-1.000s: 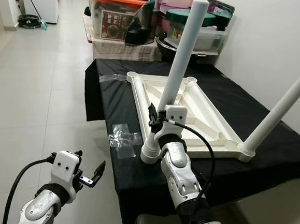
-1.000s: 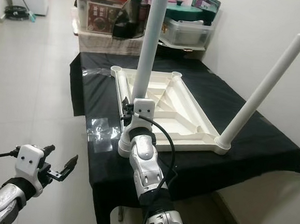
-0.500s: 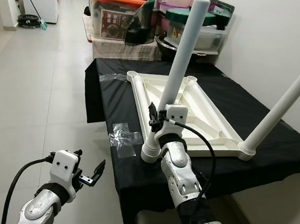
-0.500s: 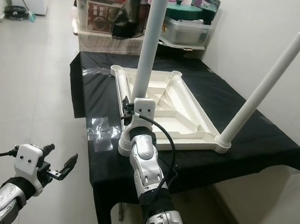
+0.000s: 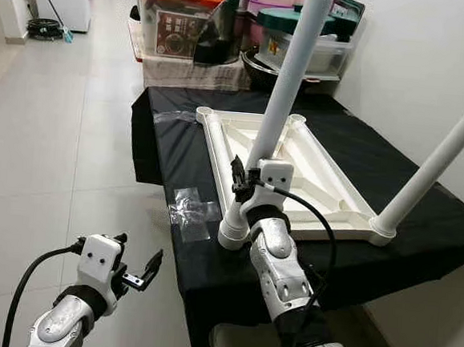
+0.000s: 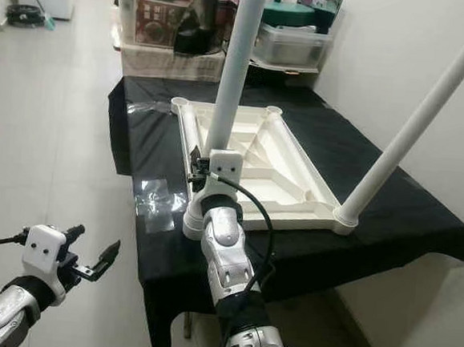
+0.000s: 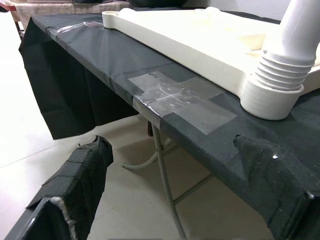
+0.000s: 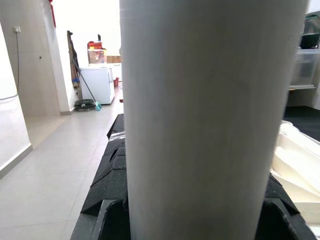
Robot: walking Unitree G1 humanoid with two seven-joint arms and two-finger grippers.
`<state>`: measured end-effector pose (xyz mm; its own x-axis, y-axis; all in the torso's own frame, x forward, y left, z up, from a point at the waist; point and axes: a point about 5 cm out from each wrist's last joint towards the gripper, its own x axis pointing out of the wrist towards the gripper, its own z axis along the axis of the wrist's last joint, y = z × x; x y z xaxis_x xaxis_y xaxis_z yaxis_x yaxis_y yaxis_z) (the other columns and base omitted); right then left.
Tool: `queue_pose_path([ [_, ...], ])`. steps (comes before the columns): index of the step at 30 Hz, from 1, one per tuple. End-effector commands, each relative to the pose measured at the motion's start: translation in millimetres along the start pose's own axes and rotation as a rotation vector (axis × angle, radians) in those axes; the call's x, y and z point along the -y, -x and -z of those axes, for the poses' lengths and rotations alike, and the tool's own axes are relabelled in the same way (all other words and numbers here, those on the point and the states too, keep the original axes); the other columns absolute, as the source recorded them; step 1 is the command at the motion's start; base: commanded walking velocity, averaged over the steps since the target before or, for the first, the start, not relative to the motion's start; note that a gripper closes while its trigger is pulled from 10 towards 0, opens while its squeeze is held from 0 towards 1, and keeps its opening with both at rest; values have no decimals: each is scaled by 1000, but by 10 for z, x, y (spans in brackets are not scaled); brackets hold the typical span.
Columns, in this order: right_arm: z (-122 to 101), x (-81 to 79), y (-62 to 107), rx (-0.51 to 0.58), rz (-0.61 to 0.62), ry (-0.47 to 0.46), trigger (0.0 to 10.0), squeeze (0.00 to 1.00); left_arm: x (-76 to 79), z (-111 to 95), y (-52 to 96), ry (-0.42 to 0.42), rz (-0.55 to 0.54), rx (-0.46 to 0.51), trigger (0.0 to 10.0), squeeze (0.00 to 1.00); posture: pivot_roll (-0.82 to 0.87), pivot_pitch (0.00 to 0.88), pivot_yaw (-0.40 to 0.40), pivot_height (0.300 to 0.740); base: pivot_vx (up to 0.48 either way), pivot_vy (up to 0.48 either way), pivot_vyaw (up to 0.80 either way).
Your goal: Building children table
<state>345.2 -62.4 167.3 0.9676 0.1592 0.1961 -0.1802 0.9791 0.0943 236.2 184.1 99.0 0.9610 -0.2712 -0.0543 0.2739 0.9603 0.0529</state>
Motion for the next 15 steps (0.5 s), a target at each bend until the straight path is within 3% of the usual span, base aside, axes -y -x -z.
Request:
queue_pose_path([
  [1,344,74,122,-166,54,-27,10000,0,33,30,-6,2,12,-7,10000,0,92,0,-95,740,0,0,0],
  [15,319,54,112,-155,36,-3,10000,0,32,50,-3,-1,11,-13,10000,0,96,0,-100,740,0,0,0],
])
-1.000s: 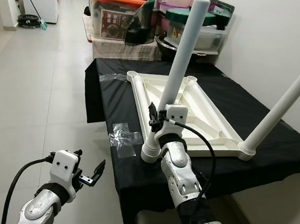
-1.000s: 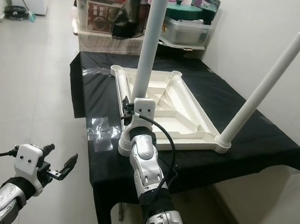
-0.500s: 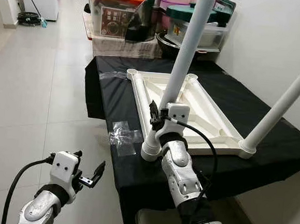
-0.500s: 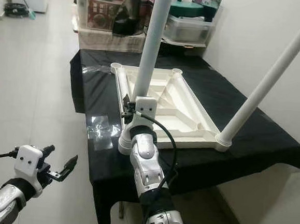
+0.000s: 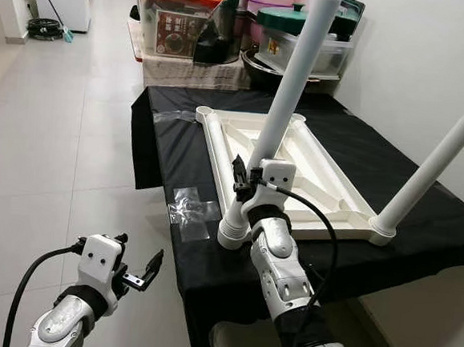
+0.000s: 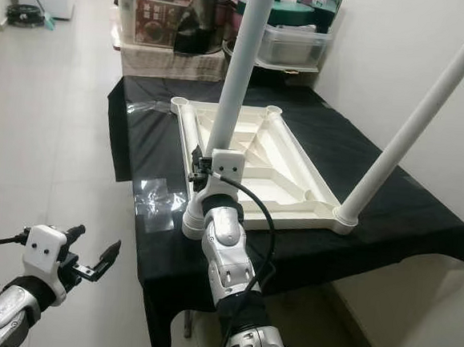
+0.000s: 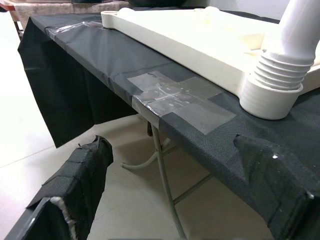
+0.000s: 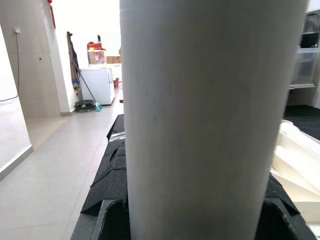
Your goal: Building children table
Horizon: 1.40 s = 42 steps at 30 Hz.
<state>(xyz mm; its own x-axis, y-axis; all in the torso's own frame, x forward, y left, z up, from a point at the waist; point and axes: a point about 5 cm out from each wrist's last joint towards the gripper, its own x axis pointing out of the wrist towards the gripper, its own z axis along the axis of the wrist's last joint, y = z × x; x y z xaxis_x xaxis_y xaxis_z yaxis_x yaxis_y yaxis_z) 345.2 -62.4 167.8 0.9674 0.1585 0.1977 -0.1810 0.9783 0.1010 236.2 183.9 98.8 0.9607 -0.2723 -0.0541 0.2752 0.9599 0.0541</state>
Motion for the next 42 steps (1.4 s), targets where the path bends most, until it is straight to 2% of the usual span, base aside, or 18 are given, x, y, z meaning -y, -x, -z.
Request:
queue_pose_path([
  [1,323,52,114,-156,34,6,10000,0,30,50,-1,0,9,-14,10000,0,96,0,-99,740,0,0,0],
  [19,277,23,103,-178,7,35,10000,0,37,66,-15,-1,16,-15,10000,0,87,0,-99,740,0,0,0],
  [42,182,12,113,-173,5,23,10000,0,43,99,-14,0,16,-21,10000,0,79,0,-99,740,0,0,0],
])
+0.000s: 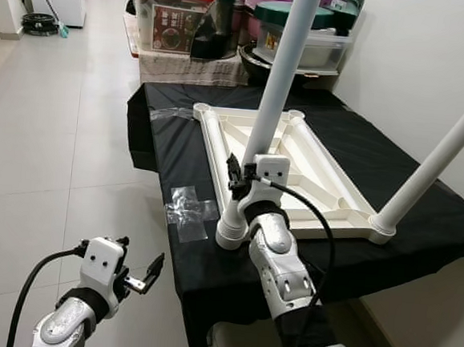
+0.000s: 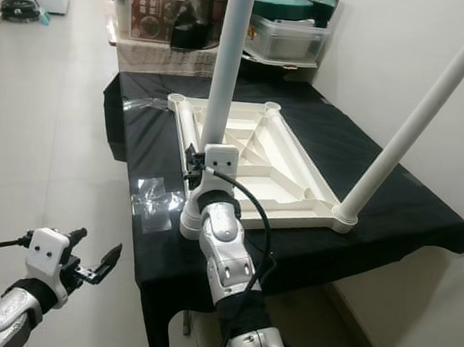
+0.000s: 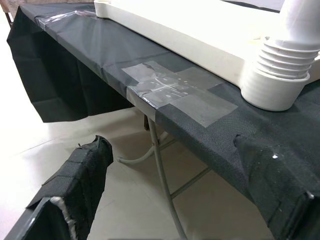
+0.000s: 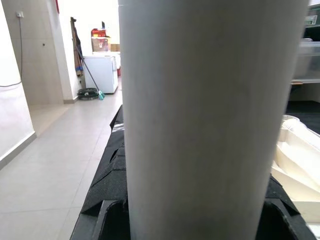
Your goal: Building children table
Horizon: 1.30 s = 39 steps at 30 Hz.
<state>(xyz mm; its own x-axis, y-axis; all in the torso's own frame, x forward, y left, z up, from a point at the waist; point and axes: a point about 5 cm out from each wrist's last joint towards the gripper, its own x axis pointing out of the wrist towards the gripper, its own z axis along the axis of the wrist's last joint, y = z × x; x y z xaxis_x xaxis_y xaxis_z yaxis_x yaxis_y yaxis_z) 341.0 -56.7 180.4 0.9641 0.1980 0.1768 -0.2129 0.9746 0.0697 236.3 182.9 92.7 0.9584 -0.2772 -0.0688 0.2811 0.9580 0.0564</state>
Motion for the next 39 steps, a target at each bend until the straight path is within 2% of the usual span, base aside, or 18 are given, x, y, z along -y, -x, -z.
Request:
queue_pose_path([
  [1,305,76,102,-147,40,-5,10000,0,29,38,-9,2,10,-7,10000,0,80,0,-99,740,0,0,0],
  [14,251,76,103,-122,50,-20,10000,0,24,42,-12,0,11,-9,10000,0,81,0,-96,740,0,0,0],
  [15,237,80,104,-114,54,-22,10000,51,24,43,-12,0,11,-10,10000,0,81,0,-96,740,0,0,0],
  [16,237,80,104,-114,54,-22,10000,51,24,43,-12,0,11,-10,10000,0,81,0,-96,740,0,0,0],
  [17,213,88,105,-100,59,-26,10000,1000,24,43,-12,-1,11,-10,10000,0,81,0,-96,740,0,0,0],
  [31,-43,107,88,14,55,-115,10000,1000,22,57,-16,0,12,-13,10000,0,74,0,-94,740,0,0,0],
  [39,-59,95,88,21,46,-163,10000,1000,22,63,-16,0,11,-14,10000,0,74,0,-94,740,0,0,0],
])
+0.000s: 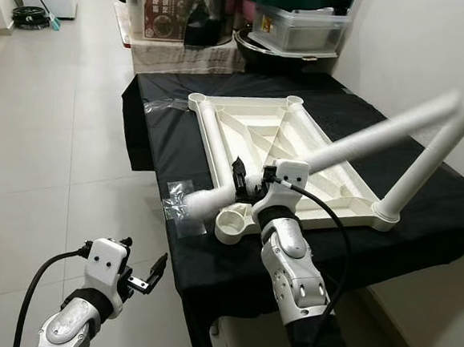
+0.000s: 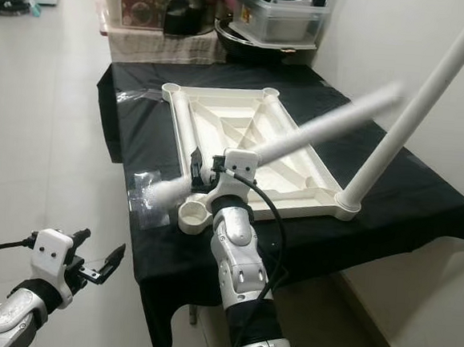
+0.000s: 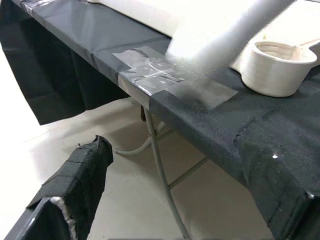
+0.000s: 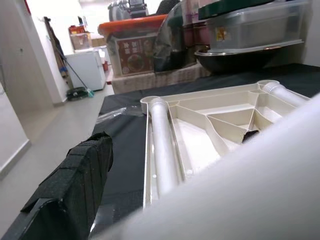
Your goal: Building children table
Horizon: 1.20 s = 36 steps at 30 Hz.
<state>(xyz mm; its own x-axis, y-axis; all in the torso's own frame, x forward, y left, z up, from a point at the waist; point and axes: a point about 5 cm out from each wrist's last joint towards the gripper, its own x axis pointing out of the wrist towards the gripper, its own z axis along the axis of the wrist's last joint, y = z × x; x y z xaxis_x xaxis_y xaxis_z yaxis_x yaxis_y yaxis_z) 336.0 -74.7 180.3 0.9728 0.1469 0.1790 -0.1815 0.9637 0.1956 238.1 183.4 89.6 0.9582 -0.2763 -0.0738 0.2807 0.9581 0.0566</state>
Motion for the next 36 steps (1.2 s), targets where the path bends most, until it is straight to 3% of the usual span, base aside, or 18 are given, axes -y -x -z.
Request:
queue_pose_path([
  [1,-25,-75,9,10,-8,-59,10000,1000,31,34,1,0,12,-9,10000,0,74,0,-94,740,0,0,0],
  [2,29,-47,8,-27,11,-127,0,1000,27,37,1,-1,9,-10,10000,0,75,0,-97,740,0,0,0],
  [3,93,1,3,-71,49,-206,0,1000,19,40,1,-3,5,-10,10000,0,80,0,-101,740,0,0,0],
  [4,149,47,-5,-109,87,-303,0,0,8,43,3,-5,0,-11,10000,0,80,0,-101,740,0,0,0],
  [5,149,47,-5,-109,87,-303,0,0,8,43,3,-5,0,-11,10000,0,80,0,-101,740,0,0,0],
  [7,198,89,-13,-144,130,-438,0,0,-10,48,9,-9,-9,-13,10000,0,79,0,-100,740,0,0,0],
  [11,212,98,-18,-154,147,-530,0,0,-25,56,15,-14,-18,-16,10000,0,78,0,-101,740,0,0,0],
  [12,256,86,-16,-193,165,-642,0,0,-46,63,16,-21,-29,-20,10000,0,78,0,-101,740,0,0,0],
  [14,310,57,-11,-235,165,-723,0,0,-73,68,14,-27,-46,-23,10000,0,74,0,-101,740,0,0,0],
  [24,352,-79,10,-294,139,-891,0,0,-98,73,5,-36,-60,-24,10000,0,79,0,-105,740,0,0,0],
  [29,247,-133,-51,-290,135,-963,0,0,-110,63,3,-56,-64,-21,10000,0,75,0,-106,740,0,0,0],
  [33,120,-142,-142,-267,115,-988,0,0,-155,-104,-7,-79,-55,30,10000,0,78,0,-108,740,0,0,0],
  [36,12,-174,-226,-250,69,-965,0,0,-135,-475,4,-102,105,111,10000,0,90,0,-112,740,0,0,0],
])
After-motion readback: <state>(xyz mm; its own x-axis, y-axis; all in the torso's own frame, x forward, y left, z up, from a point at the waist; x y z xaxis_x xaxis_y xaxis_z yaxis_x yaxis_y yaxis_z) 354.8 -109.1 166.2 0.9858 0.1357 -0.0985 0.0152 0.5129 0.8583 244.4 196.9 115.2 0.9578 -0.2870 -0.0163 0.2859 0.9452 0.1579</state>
